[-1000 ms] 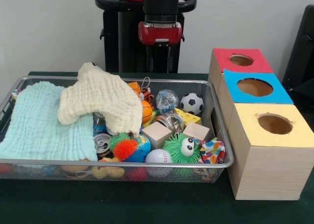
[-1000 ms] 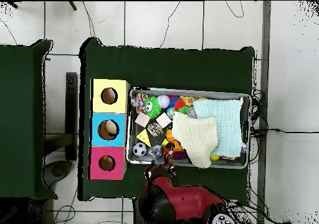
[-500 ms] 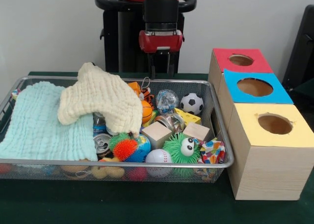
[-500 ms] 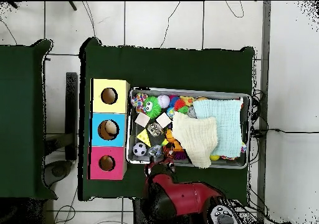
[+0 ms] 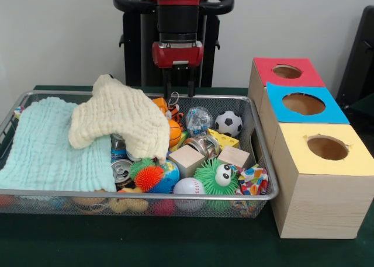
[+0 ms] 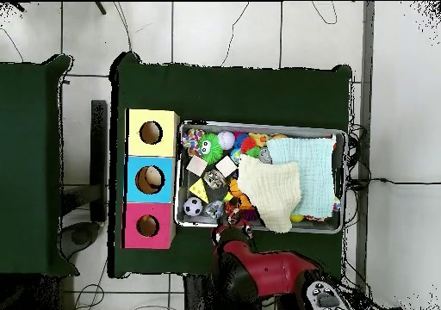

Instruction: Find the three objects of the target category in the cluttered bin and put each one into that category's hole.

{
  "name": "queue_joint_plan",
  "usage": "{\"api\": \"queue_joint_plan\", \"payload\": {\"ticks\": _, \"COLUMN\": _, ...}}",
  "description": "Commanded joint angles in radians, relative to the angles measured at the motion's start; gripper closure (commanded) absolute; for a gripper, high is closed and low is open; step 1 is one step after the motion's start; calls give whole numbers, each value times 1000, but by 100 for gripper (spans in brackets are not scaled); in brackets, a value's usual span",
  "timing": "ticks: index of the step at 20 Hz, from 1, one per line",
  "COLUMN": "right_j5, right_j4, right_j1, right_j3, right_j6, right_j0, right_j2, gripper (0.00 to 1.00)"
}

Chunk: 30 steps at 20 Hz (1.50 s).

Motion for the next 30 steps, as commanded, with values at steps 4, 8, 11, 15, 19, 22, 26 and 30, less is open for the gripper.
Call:
{"api": "queue_joint_plan", "payload": {"ticks": 4, "right_j5": 2, "right_j4": -88, "right_j1": 28, "right_j3": -140, "right_j6": 89, "right_j0": -78, "right_j2": 120, "gripper": 0}}
{"api": "queue_joint_plan", "payload": {"ticks": 8, "right_j5": -16, "right_j4": -95, "right_j1": 44, "right_j3": -145, "right_j6": 96, "right_j0": -70, "right_j2": 109, "gripper": 0}}
{"api": "queue_joint_plan", "payload": {"ticks": 11, "right_j5": -52, "right_j4": -82, "right_j1": 67, "right_j3": -145, "right_j6": 113, "right_j0": -48, "right_j2": 89, "gripper": 0}}
{"api": "queue_joint_plan", "payload": {"ticks": 15, "right_j5": -91, "right_j4": -57, "right_j1": 103, "right_j3": -146, "right_j6": 131, "right_j0": -18, "right_j2": 71, "gripper": 0}}
{"api": "queue_joint_plan", "payload": {"ticks": 19, "right_j5": -124, "right_j4": -31, "right_j1": 123, "right_j3": -140, "right_j6": 150, "right_j0": 11, "right_j2": 51, "gripper": 0}}
{"api": "queue_joint_plan", "payload": {"ticks": 22, "right_j5": -133, "right_j4": -27, "right_j1": 126, "right_j3": -136, "right_j6": 156, "right_j0": 17, "right_j2": 49, "gripper": 0}}
{"api": "queue_joint_plan", "payload": {"ticks": 26, "right_j5": -150, "right_j4": -24, "right_j1": 143, "right_j3": -141, "right_j6": 155, "right_j0": 21, "right_j2": 35, "gripper": 0}}
{"api": "queue_joint_plan", "payload": {"ticks": 30, "right_j5": -164, "right_j4": -21, "right_j1": 159, "right_j3": -153, "right_j6": 143, "right_j0": 31, "right_j2": 6, "gripper": 0}}
